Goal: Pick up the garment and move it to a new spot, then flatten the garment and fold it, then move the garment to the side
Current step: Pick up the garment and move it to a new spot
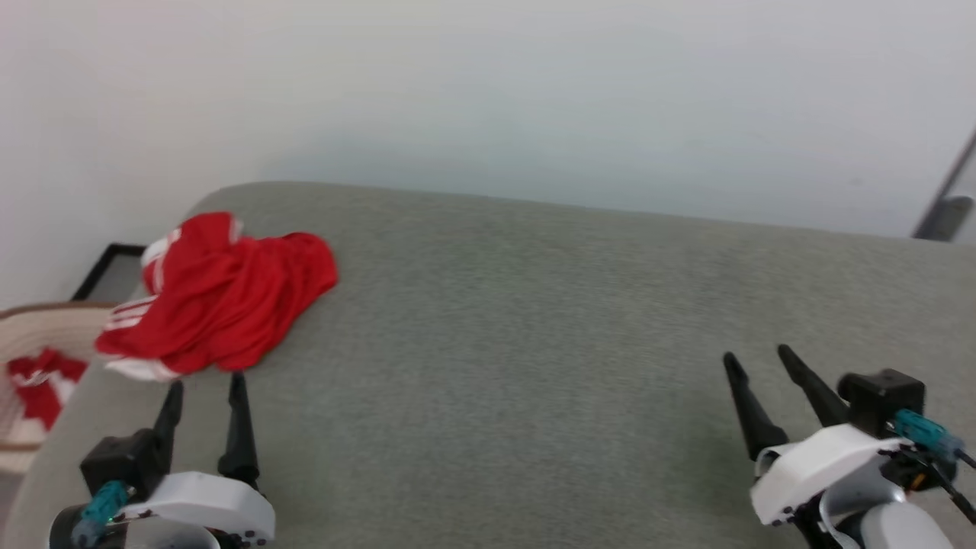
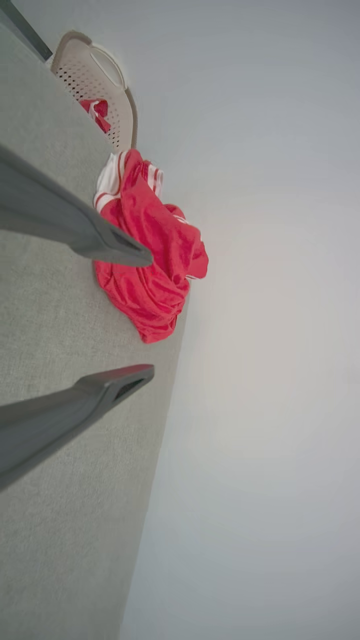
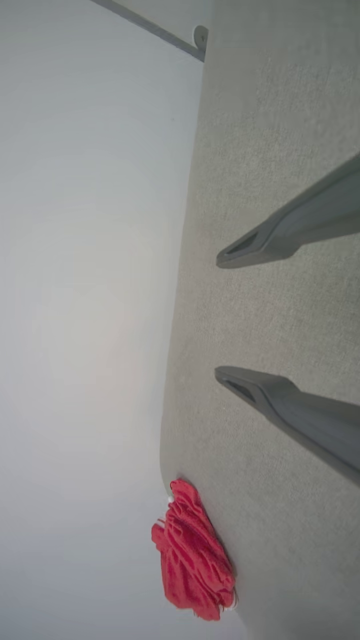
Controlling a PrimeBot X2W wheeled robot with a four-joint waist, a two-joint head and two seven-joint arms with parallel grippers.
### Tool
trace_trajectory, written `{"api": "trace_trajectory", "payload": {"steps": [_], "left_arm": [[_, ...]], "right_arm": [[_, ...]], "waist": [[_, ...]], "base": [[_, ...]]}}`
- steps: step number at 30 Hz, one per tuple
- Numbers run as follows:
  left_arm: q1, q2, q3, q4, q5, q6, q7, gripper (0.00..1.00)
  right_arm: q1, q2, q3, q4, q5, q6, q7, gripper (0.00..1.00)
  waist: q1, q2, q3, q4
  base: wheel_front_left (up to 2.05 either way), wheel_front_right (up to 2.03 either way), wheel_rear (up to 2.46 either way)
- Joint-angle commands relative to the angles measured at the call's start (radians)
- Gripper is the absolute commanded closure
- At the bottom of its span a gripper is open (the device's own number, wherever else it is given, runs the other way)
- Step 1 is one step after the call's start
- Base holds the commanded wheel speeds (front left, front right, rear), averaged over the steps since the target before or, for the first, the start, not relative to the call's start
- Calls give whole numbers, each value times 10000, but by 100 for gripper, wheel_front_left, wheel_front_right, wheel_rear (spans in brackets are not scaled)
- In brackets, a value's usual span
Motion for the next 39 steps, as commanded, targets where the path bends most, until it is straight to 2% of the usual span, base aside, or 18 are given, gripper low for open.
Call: {"api": "trace_trajectory", "payload": {"steps": [1, 8, 13, 21, 25, 29, 34, 39], "left_arm": [[99, 16, 93, -174, -93, 155, 36, 0], [328, 42, 244, -517, -188, 428, 179, 0], [478, 63, 257, -719, -262, 459, 265, 0], [539, 24, 336, -893, -591, 405, 438, 0], [214, 128, 457, -873, -944, 182, 653, 0], [-412, 462, 541, -726, -1195, -110, 1062, 0], [-1682, 1040, 786, -207, -1606, -526, 1671, 0], [-3159, 1702, 983, 891, -2059, -1115, 2225, 0]], "right_arm": [[-218, 6, 264, 56, 119, -10, 34, 0], [-512, -16, 966, 255, 284, -10, 14, 0], [-675, -38, 1278, 459, 432, -10, -53, 0], [-664, -74, 1382, 695, 532, -10, -183, 0], [-685, -126, 1315, 676, 574, -10, -130, 0], [-800, -212, 1159, 513, 479, -10, -1, 0], [-1074, -374, 948, 131, 280, -10, 258, 0], [-1405, -501, 745, -345, 54, -10, 493, 0]], "waist": [[0, -1, -90, 781], [0, -1, -226, 1574], [0, -1, -313, 2052], [0, -1, -314, 2320], [0, -1, -169, 2199], [0, -1, 211, 1897], [0, -1, 1054, 1351], [0, -1, 2019, 730]], "base": [[0, 0, 0], [0, 0, 0], [0, 0, 0], [0, 0, 0], [0, 0, 0], [0, 0, 0], [0, 0, 0], [0, 0, 0]]}}
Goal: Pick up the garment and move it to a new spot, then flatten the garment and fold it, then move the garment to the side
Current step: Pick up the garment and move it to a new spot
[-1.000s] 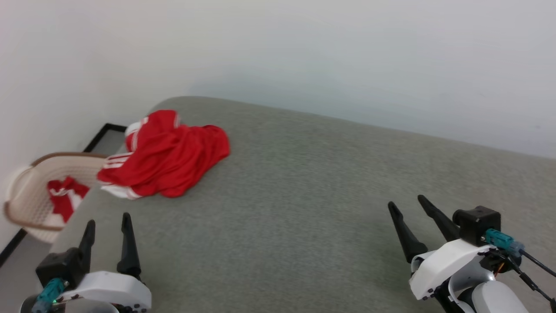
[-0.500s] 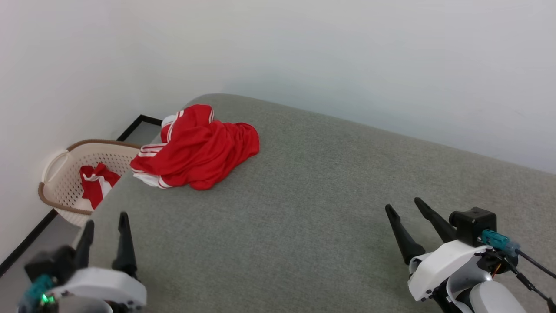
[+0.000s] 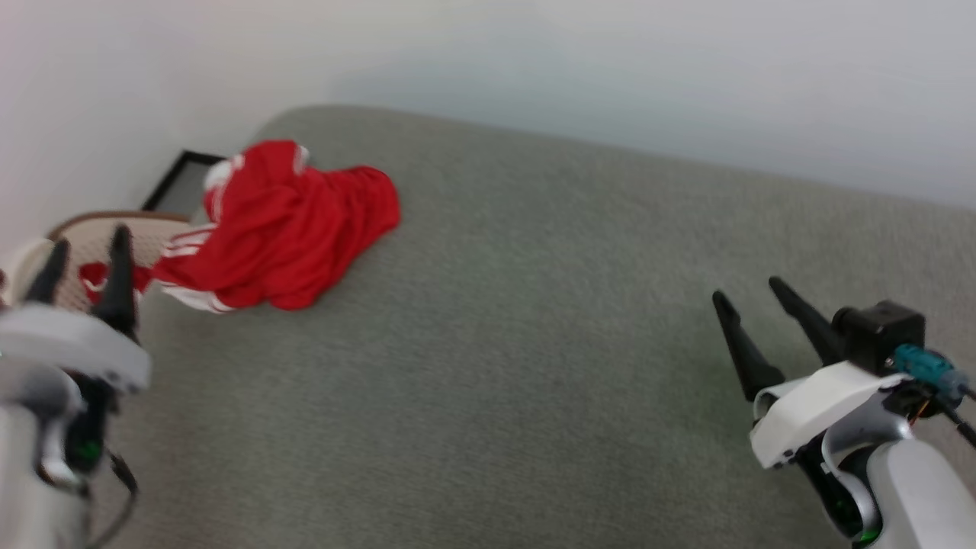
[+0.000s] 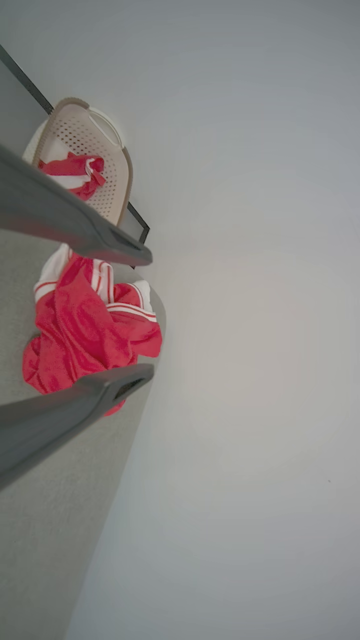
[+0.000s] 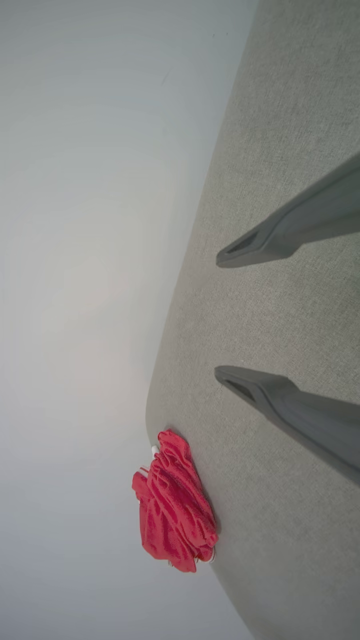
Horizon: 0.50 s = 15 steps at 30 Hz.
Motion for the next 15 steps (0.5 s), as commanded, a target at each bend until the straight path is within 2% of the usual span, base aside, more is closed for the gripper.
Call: {"api": "trace_trajectory", "payload": {"steps": [1, 7, 15], "left_arm": [[-546, 150, 71, 415, -229, -216, 157, 0], [-2364, 745, 73, 2280, -708, -823, 950, 0], [-4426, 1176, -227, 4725, -1040, -1148, 2181, 0]], "right_arm": [[-190, -58, -107, -163, -113, -10, 63, 0], [-487, -117, -359, -700, -335, -10, 302, 0], [-738, -174, -655, -1477, -577, -10, 646, 0]], "waist": [[0, 0, 1102, -866], [0, 0, 2204, -1439], [0, 0, 3429, -1900]], "base": [[0, 0, 0], [0, 0, 0], [0, 0, 0]]}}
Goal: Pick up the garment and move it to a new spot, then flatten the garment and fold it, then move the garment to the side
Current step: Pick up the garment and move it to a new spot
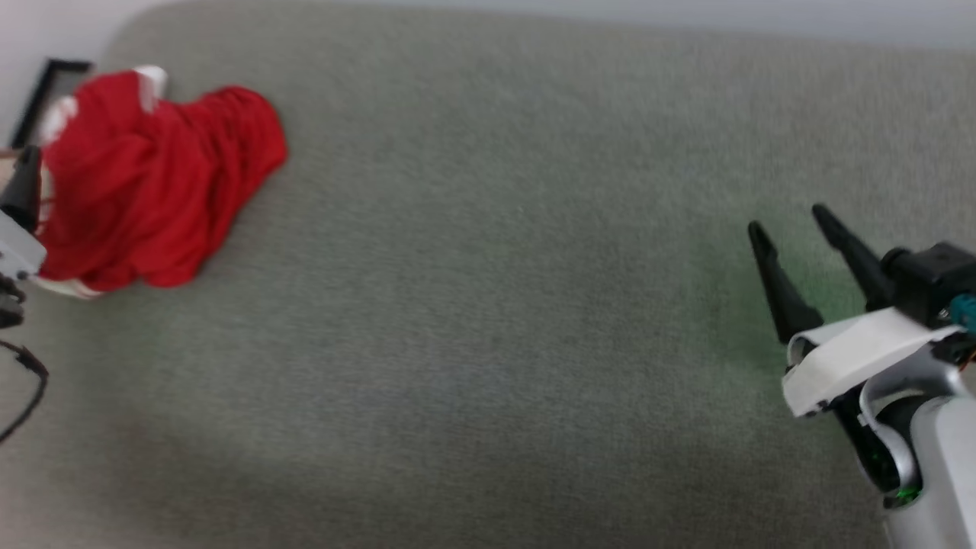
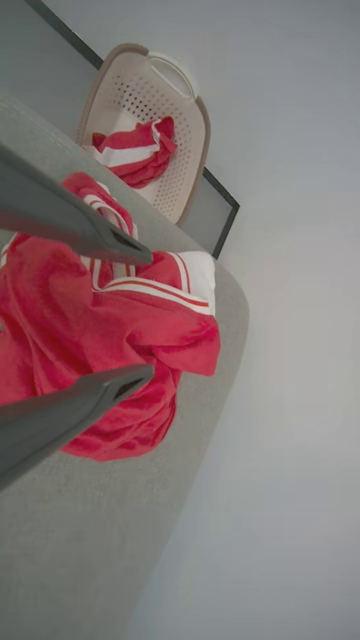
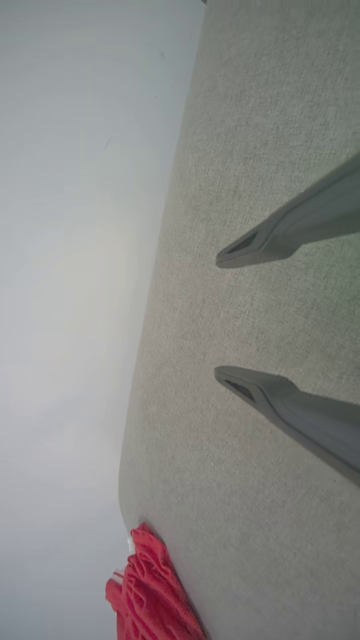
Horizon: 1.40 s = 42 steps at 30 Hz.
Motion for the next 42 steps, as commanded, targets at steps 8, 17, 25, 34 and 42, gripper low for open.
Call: {"api": "trace_trajectory", "payload": {"steps": [8, 17, 25, 34, 42], "left_arm": [[-1366, 240, -826, 1877, 189, -185, 1458, 0], [-1887, -331, -1593, 3201, -88, -265, 2850, 0], [-1777, -131, -2333, 2733, -481, -274, 2255, 100], [-1703, 884, -3352, 1618, -568, -240, 341, 100], [-1891, 1675, -3918, 836, -461, -240, -817, 100]], "right_arm": [[-304, -33, -163, -650, -220, -10, 347, 0], [-481, -46, -283, -1122, -294, -10, 669, 0], [-498, -43, -364, -1156, -292, -10, 750, 0], [144, 142, -533, -742, -57, -10, 403, 0], [786, 408, -596, -236, 133, -10, 7, 0]], "waist": [[0, 0, 1803, -848], [0, 0, 2306, -846], [0, 0, 2133, -638], [0, 0, 820, -284], [0, 0, -617, -3]], "base": [[0, 0, 0], [0, 0, 0], [0, 0, 0], [0, 0, 0], [0, 0, 0]]}}
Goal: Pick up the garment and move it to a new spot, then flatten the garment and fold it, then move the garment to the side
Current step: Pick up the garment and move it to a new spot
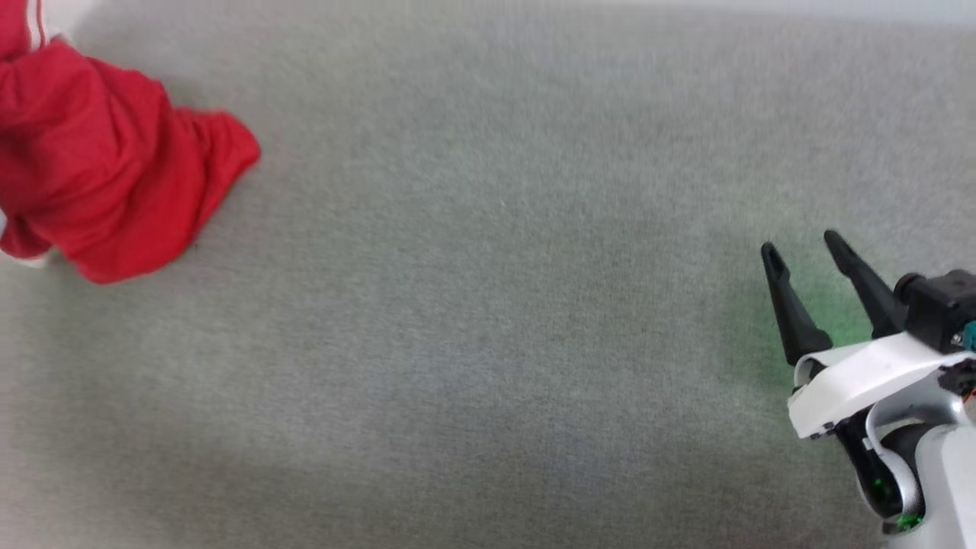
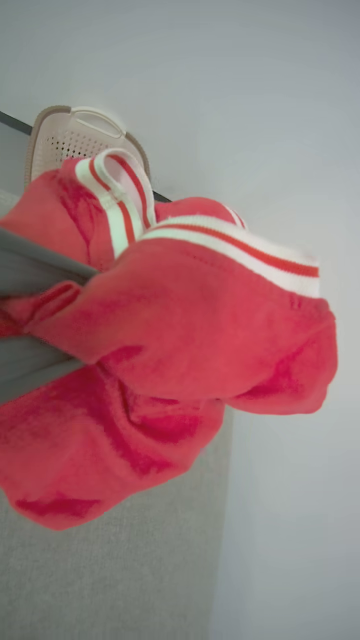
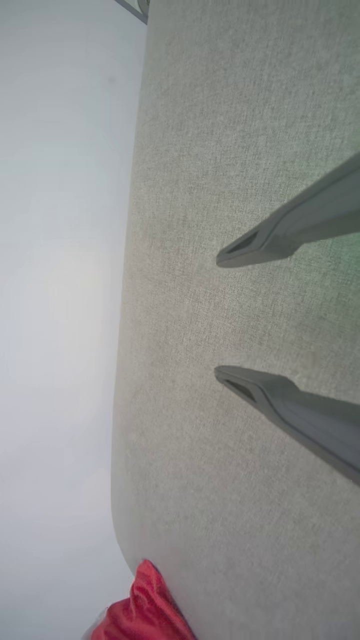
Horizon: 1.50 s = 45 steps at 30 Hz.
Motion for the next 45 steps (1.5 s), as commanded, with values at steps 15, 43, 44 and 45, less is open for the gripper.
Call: {"api": "trace_trajectory", "payload": {"steps": [15, 43, 44, 45], "left_arm": [[-35, 875, -459, -3003, 578, 307, -28, 100], [1271, 769, -1068, -9618, -265, 1564, 2329, 100], [1270, 662, -1158, -9778, -223, 1644, 2422, 100], [1293, 533, -1283, -9929, -239, 1672, 2512, 100]], "right_arm": [[868, 423, -248, 542, 362, -10, -497, 0], [1492, 796, -2932, 152, -93, -10, -770, 0], [1503, 837, -2952, 128, -107, -10, -768, 0], [1522, 871, -2964, 102, -131, -10, -773, 0]], "waist": [[0, -1, -2712, 448], [0, -1, -2961, -2445], [0, -1, -2917, -2524], [0, -1, -2870, -2591]], "base": [[0, 0, 0], [0, 0, 0], [0, 0, 0], [0, 0, 0]]}}
